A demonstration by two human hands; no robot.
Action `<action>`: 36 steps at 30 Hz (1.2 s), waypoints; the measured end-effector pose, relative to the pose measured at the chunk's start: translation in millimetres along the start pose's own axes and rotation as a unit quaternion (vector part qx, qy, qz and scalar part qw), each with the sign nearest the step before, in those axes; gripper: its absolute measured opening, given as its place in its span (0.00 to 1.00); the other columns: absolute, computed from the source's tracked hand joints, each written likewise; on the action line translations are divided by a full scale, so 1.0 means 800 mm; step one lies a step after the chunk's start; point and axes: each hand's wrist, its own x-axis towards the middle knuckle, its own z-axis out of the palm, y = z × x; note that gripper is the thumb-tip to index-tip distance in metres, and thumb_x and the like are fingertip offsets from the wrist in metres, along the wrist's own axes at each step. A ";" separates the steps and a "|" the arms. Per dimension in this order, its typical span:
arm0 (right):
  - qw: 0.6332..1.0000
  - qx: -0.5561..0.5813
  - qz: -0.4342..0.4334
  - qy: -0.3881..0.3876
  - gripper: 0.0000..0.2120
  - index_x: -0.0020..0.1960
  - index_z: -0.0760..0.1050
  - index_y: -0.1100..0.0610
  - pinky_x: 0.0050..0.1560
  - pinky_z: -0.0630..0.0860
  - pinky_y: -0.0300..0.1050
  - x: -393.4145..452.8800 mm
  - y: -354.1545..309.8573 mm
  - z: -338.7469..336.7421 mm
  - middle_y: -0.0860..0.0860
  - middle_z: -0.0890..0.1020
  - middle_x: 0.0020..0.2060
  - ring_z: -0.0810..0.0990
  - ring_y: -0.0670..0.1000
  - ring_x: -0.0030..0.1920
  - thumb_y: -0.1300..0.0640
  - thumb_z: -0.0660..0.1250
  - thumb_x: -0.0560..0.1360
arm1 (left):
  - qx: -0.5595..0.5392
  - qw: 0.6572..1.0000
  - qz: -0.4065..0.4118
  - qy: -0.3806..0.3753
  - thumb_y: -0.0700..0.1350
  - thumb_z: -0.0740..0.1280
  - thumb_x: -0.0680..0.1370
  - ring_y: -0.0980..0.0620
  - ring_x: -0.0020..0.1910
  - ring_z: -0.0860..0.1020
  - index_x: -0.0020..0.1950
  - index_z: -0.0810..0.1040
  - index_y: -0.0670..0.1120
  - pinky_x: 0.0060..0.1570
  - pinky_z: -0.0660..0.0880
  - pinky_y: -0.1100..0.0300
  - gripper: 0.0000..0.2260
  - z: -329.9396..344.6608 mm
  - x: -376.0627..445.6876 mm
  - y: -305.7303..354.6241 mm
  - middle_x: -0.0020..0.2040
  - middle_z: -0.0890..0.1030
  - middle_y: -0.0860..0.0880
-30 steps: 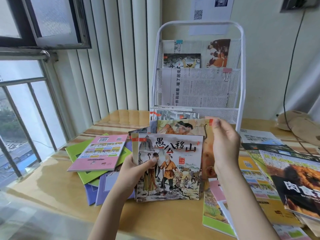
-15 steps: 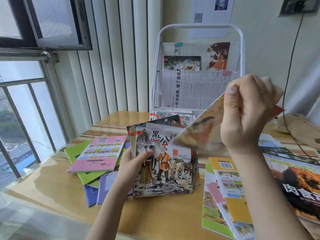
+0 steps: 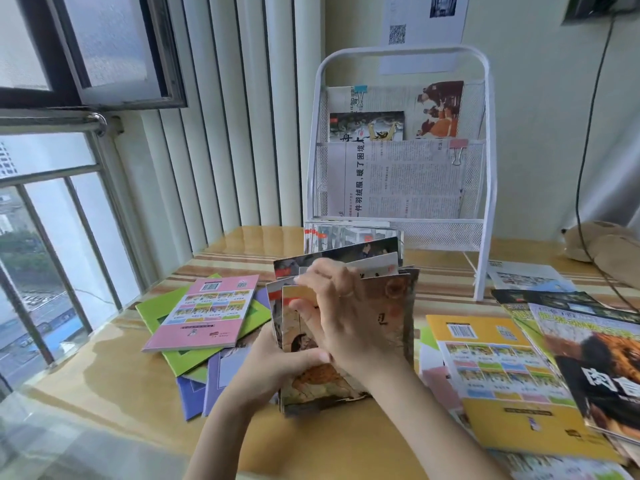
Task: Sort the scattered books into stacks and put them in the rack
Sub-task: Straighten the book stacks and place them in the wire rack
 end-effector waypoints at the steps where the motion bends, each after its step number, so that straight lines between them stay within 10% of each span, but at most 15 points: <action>1: 1.000 0.007 0.021 0.017 0.14 0.60 0.64 0.56 0.62 0.68 0.47 -0.003 0.005 -0.004 0.53 0.67 0.59 0.69 0.53 0.60 0.52 0.61 0.78 | -0.015 1.000 -0.009 0.018 0.49 0.81 0.56 0.46 0.44 0.84 0.45 0.82 0.48 0.41 0.80 0.58 0.20 -0.001 -0.002 -0.002 0.43 0.85 0.44; 5: 0.951 0.010 0.290 0.107 0.37 0.70 0.58 0.57 0.72 0.58 0.51 -0.029 0.031 -0.040 0.55 0.63 0.70 0.60 0.52 0.72 0.40 0.67 0.71 | -0.060 0.997 -0.021 0.054 0.42 0.77 0.63 0.46 0.43 0.84 0.46 0.82 0.47 0.38 0.80 0.60 0.14 0.003 -0.009 -0.002 0.44 0.86 0.45; 9: 0.761 0.308 0.570 0.009 0.36 0.63 0.69 0.50 0.63 0.71 0.50 -0.051 0.041 -0.074 0.45 0.80 0.57 0.77 0.48 0.59 0.38 0.73 0.59 | -0.048 0.996 0.007 0.080 0.39 0.74 0.66 0.44 0.45 0.84 0.50 0.81 0.42 0.40 0.80 0.57 0.13 0.020 0.002 0.007 0.45 0.85 0.43; 12: 0.774 0.324 0.543 -0.014 0.13 0.49 0.77 0.51 0.50 0.76 0.41 -0.054 0.060 -0.089 0.44 0.85 0.43 0.83 0.42 0.46 0.57 0.75 0.67 | -0.058 0.993 0.020 0.105 0.37 0.75 0.69 0.44 0.45 0.84 0.52 0.80 0.42 0.42 0.81 0.52 0.13 0.026 0.029 0.016 0.46 0.85 0.43; 16: 0.795 0.320 0.512 0.061 0.12 0.47 0.75 0.53 0.46 0.76 0.35 -0.039 0.083 -0.086 0.47 0.83 0.44 0.83 0.43 0.44 0.67 0.71 0.70 | 0.024 0.992 0.041 0.118 0.41 0.75 0.70 0.48 0.45 0.84 0.51 0.80 0.48 0.38 0.82 0.53 0.11 0.033 0.069 0.027 0.43 0.86 0.49; 20: 0.808 0.287 0.505 0.098 0.12 0.45 0.73 0.49 0.50 0.74 0.43 -0.022 0.115 -0.067 0.45 0.81 0.44 0.80 0.45 0.46 0.65 0.71 0.71 | 0.155 0.979 0.040 0.124 0.50 0.75 0.69 0.54 0.58 0.77 0.65 0.71 0.51 0.57 0.74 0.57 0.26 -0.003 0.089 0.019 0.61 0.78 0.52; 25: 0.784 0.302 0.525 0.133 0.13 0.47 0.73 0.50 0.55 0.73 0.46 -0.031 0.146 -0.060 0.46 0.80 0.47 0.80 0.45 0.48 0.67 0.69 0.72 | 0.568 0.811 -0.133 -0.049 0.84 0.45 0.53 0.52 0.77 0.43 0.78 0.46 0.54 0.75 0.43 0.49 0.60 -0.046 0.030 -0.056 0.79 0.46 0.55; 29: 0.769 0.303 0.543 0.146 0.13 0.47 0.73 0.50 0.48 0.72 0.37 -0.045 0.155 -0.065 0.44 0.80 0.45 0.80 0.36 0.42 0.67 0.68 0.73 | 0.611 0.789 -0.045 0.047 0.75 0.45 0.64 0.53 0.75 0.57 0.72 0.65 0.57 0.72 0.51 0.52 0.41 -0.057 0.003 -0.068 0.74 0.64 0.57; 32: 0.768 0.273 0.558 0.156 0.11 0.48 0.74 0.50 0.52 0.73 0.43 -0.051 0.162 -0.062 0.46 0.80 0.47 0.80 0.47 0.49 0.64 0.69 0.73 | 0.637 0.766 0.034 0.080 0.65 0.56 0.67 0.50 0.59 0.77 0.54 0.77 0.55 0.57 0.72 0.51 0.23 -0.072 -0.015 -0.064 0.56 0.79 0.57; 36: 0.747 0.299 0.569 0.169 0.11 0.50 0.73 0.50 0.55 0.74 0.45 -0.052 0.168 -0.048 0.49 0.81 0.50 0.79 0.50 0.52 0.64 0.69 0.73 | 0.657 0.738 0.144 0.061 0.57 0.59 0.67 0.55 0.53 0.73 0.49 0.78 0.52 0.50 0.67 0.61 0.17 -0.094 -0.047 -0.066 0.48 0.84 0.55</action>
